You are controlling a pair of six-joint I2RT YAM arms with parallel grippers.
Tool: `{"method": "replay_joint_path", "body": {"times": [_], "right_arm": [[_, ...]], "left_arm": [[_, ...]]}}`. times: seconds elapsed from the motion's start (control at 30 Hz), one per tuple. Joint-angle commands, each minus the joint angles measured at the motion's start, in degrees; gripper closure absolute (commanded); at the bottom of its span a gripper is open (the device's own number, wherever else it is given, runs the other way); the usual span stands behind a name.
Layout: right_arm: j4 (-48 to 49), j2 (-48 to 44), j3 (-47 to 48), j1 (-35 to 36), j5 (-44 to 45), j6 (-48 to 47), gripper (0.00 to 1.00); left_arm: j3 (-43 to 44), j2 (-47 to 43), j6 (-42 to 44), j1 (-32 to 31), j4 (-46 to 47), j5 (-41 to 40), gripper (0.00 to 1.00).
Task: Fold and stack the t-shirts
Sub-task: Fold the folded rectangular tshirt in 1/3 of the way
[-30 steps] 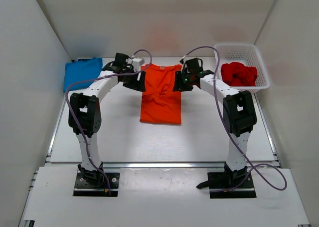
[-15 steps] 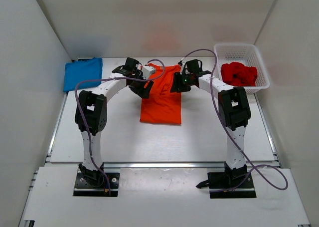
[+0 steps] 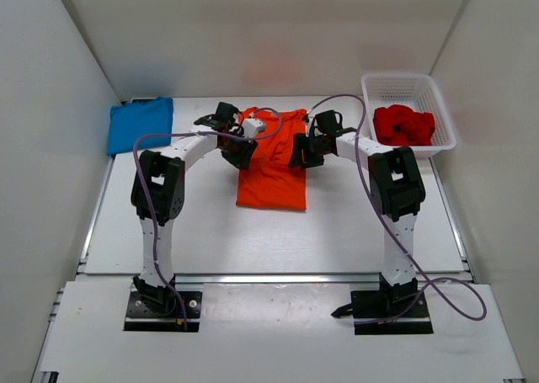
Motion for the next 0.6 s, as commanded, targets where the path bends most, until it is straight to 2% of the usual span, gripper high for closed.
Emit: {"method": "replay_joint_path", "body": {"times": [0.0, 0.23, 0.3, 0.43, 0.53, 0.57], "right_arm": [[3.84, -3.48, -1.61, 0.11, -0.59, 0.08, 0.48], [2.95, -0.14, 2.51, 0.11, -0.67, -0.89, 0.51], [2.43, 0.92, 3.66, 0.37, -0.32, -1.06, 0.64], [3.56, 0.66, 2.27, 0.11, -1.11, -0.01, 0.8], [5.33, -0.57, -0.11, -0.86, -1.02, 1.31, 1.0], [6.03, -0.75, -0.46, -1.21, -1.46, 1.14, 1.0]], "left_arm": [[0.86, -0.21, 1.24, -0.71, -0.22, -0.01, 0.5], [3.33, 2.43, 0.11, -1.42, 1.27, -3.0, 0.58], [4.47, 3.13, 0.19, -1.59, 1.54, -4.32, 0.61], [6.31, 3.92, -0.42, -1.06, 1.28, -5.03, 0.64], [7.01, 3.92, -0.43, -0.54, 1.36, -5.38, 0.64], [7.1, 3.92, 0.01, -0.97, 1.36, -5.64, 0.64]]}}
